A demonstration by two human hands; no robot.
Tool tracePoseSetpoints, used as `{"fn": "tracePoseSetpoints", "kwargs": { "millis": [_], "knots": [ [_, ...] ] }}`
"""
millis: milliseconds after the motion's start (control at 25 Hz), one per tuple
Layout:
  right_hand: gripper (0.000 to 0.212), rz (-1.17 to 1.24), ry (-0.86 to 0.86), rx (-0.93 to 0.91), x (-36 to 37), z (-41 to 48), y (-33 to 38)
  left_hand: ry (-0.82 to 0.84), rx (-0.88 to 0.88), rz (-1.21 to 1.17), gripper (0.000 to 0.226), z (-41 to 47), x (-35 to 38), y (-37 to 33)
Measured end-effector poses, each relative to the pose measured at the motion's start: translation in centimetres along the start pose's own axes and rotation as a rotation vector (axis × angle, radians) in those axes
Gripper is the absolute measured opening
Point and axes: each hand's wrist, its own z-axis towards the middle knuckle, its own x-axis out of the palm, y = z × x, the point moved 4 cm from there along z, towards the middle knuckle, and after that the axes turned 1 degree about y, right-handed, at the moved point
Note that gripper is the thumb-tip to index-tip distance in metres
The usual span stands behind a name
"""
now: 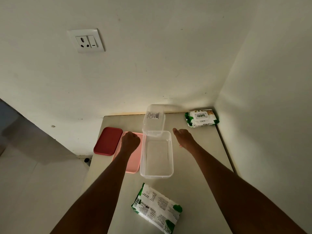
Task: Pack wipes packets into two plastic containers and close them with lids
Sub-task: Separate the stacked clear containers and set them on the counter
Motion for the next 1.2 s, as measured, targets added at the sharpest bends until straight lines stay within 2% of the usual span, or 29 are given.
{"fn": "tracePoseSetpoints", "kwargs": {
  "millis": [120, 200, 320, 520, 760, 880, 960, 1040, 1120, 1200],
  "knots": [
    [0.036, 0.035, -0.001, 0.001, 0.1, 3.4, 1.3, 0.027, -0.045, -0.068, 0.018, 4.1, 0.4, -1.0],
    [0.039, 0.084, -0.008, 0.024, 0.3, 5.9, 1.8, 0.019, -0.085, -0.12, 0.036, 7.1, 0.9, -1.4],
    [0.038, 0.094, 0.009, 0.034, 0.9, 8.9, 2.4, 0.04, -0.113, -0.19, 0.047, 10.0, 2.0, -2.2],
    [0.042, 0.085, 0.023, 0.057, 2.4, 13.1, 2.6, 0.092, -0.128, -0.206, 0.052, 14.3, 4.7, -3.0],
    [0.05, 0.184, 0.069, 0.045, 4.7, 14.8, 2.1, 0.124, -0.097, -0.237, 0.05, 15.5, 6.8, -2.7],
    [0.039, 0.229, 0.046, 0.068, 5.2, 15.4, 1.7, 0.108, -0.096, -0.241, 0.042, 15.5, 7.1, -2.7],
    [0.017, 0.266, 0.029, 0.094, 5.0, 15.5, 1.7, 0.107, -0.08, -0.222, 0.034, 15.5, 6.9, -3.1],
    [0.008, 0.294, 0.015, 0.086, 4.3, 15.3, 2.1, 0.115, -0.054, -0.223, 0.027, 15.3, 6.5, -3.8],
    [0.015, 0.316, 0.006, 0.065, 3.3, 14.5, 2.6, 0.12, -0.023, -0.245, 0.029, 14.7, 5.8, -4.7],
    [0.037, 0.319, -0.013, 0.042, 2.2, 13.6, 3.0, 0.113, -0.009, -0.254, 0.034, 13.8, 5.0, -5.7]
  ]
}}
